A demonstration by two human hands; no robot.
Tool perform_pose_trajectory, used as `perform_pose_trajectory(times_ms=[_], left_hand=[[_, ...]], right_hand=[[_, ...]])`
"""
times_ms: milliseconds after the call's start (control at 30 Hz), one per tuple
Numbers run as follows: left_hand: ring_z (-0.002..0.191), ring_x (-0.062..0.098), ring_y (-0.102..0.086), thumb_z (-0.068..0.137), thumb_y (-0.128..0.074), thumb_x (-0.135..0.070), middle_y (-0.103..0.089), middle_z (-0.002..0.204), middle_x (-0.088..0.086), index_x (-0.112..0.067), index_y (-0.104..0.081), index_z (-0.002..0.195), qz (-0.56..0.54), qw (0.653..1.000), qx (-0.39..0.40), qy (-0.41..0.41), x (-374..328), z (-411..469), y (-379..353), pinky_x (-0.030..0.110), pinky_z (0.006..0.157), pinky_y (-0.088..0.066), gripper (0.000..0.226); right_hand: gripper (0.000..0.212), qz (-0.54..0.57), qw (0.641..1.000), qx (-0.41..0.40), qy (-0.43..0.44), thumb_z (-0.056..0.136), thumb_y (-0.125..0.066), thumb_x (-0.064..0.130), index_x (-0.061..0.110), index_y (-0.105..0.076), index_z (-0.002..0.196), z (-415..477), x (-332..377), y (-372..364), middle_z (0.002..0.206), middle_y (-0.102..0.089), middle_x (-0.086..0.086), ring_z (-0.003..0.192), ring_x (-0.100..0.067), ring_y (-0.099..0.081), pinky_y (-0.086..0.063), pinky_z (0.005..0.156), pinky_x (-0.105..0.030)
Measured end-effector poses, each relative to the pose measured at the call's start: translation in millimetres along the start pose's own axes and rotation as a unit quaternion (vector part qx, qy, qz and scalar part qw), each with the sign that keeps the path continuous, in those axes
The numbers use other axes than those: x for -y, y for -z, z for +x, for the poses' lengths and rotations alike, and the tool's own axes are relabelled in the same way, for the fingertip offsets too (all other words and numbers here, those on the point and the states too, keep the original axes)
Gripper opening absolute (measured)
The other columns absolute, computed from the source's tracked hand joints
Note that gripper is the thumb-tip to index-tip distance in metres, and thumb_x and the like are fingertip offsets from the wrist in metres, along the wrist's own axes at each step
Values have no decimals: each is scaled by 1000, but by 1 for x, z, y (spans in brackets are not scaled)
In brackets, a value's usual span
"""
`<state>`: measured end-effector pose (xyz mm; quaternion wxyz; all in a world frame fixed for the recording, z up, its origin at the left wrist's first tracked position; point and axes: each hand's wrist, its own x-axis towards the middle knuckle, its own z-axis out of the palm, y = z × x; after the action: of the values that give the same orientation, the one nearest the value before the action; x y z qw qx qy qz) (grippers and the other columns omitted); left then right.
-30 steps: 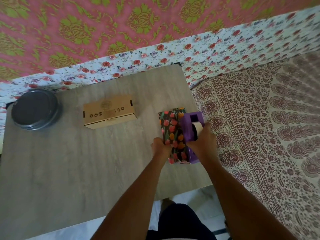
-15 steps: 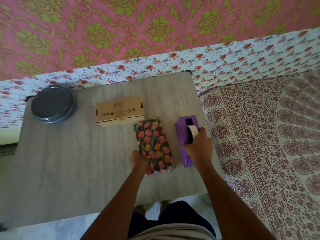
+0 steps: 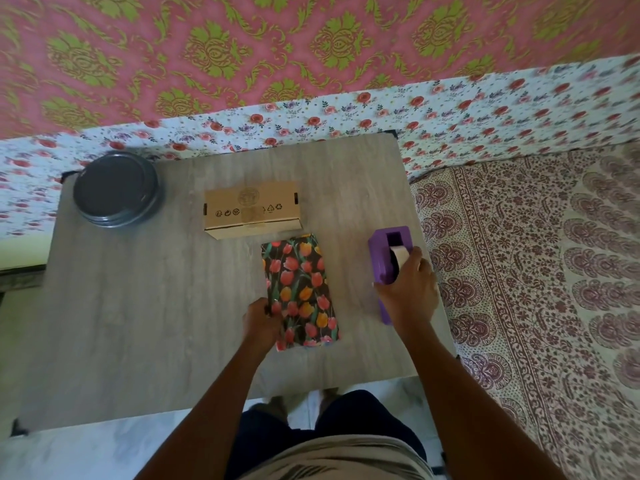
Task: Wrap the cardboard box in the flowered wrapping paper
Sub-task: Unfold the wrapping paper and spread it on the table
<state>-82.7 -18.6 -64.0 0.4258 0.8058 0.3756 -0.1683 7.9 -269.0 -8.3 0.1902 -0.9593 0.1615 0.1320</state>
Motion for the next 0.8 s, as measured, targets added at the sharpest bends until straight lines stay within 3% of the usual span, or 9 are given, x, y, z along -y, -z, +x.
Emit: perform_pose_trajectory(times_ms=[100,233,433,567,633,700,800], left_hand=[[85,25,-68,96,-66,-24,-70,88,4,-11,-67,101,-16,1000,-4,-20,2,-2,9,34,72,-55,14],[96,26,-67,94,-70,-23,-67,102,4,-16,-59,114,-49,998,-9,-46,19,-1,27,45,84,-60,24],[103,27,-70,95,-69,-23,-69,109,3,-25,-57,113,-97,992,0,-77,60,12,63,51,85,-61,22],[94,15,-73,95,-67,-39,-72,100,-12,-49,-58,101,-110,982,0,-152,82,29,87,46,80,-63,14],[91,11,-73,91,-61,-51,-70,96,-16,-62,-53,98,-112,977,6,-183,89,41,97,39,76,-63,15],[94,15,-72,92,-60,-53,-69,99,-13,-57,-49,105,-98,972,2,-212,103,57,101,38,78,-63,18],[87,6,-74,97,-65,-43,-72,92,-13,-38,-47,129,-99,963,11,-251,121,76,101,35,71,-65,37]], right_hand=[[87,-58,996,-66,36,79,-78,36,7,-36,150,-11,13,-3,155,-40,-20,145,-41,-35,-38,109,-58],[70,-58,987,-118,90,83,-68,27,1,-46,145,-37,40,-17,153,-45,-23,143,-42,-39,-33,112,-57],[58,46,985,-33,166,93,-66,21,5,-44,144,-78,81,-64,142,-52,-16,130,-29,-53,-54,100,-40],[55,109,978,25,175,95,-63,24,7,-47,146,-90,107,-109,144,-52,-13,132,-29,-51,-47,103,-38],[44,125,971,19,204,96,-63,22,7,-57,136,-90,122,-130,134,-61,-12,125,-29,-56,-44,103,-35],[31,127,963,-1,236,97,-61,21,8,-65,126,-86,136,-153,122,-68,-10,114,-26,-62,-44,100,-29],[30,146,953,-42,263,97,-63,19,7,-68,124,-77,147,-177,119,-70,-8,107,-18,-66,-51,100,-26]])
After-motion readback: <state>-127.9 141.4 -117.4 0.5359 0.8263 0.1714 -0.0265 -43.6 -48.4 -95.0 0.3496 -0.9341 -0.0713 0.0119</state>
